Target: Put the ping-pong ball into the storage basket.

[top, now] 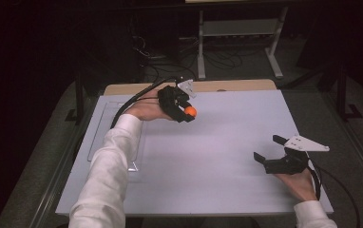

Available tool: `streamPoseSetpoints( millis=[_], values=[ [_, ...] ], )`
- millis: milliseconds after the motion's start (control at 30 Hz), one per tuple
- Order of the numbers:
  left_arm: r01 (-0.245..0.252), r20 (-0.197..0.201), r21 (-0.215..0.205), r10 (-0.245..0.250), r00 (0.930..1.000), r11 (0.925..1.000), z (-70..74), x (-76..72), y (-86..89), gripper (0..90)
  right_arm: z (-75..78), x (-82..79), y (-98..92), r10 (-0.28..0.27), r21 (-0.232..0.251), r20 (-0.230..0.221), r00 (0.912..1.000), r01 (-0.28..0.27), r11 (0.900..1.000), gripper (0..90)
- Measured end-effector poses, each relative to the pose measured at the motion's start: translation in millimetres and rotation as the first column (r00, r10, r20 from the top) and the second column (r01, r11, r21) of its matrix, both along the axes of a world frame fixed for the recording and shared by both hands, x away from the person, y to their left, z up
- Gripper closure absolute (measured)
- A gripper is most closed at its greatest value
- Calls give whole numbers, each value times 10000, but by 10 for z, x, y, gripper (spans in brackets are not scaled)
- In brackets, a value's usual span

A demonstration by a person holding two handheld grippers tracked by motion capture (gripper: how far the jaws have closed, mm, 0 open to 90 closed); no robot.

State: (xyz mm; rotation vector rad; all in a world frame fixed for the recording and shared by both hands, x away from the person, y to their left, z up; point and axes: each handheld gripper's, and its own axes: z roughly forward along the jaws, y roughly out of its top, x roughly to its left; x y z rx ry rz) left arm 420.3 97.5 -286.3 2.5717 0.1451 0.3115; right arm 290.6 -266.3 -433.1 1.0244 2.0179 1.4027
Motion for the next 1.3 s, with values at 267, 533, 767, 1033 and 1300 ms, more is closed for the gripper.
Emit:
streamPoseSetpoints(
  millis=[267, 533, 767, 1033, 1300],
  values=[
    [-234, 131, -85, 235, 9996, 9997, 68, -40, 122, 508, 2, -2, -10, -39, 22, -1, 10000, 39, 10000, 0],
    [-475, 207, -21, 475, 9987, 9989, 115, -85, 265, 507, 3, -2, -4, -36, -7, 11, 10000, 36, 10000, 0],
    [-708, 178, 64, 707, 9973, 9975, 98, -103, 369, 507, 2, -2, -5, -47, 16, 2, 10000, 47, 10000, 0],
    [-980, 286, 172, 975, 9948, 9950, 118, -131, 490, 507, 2, 0, -4, -46, -21, 26, 10000, 46, 10000, 0],
    [-1177, 328, 151, 1172, 9926, 9929, 125, -161, 607, 507, 1, 0, -3, -61, -40, 9, 10000, 61, 10000, 0]
  ],
)
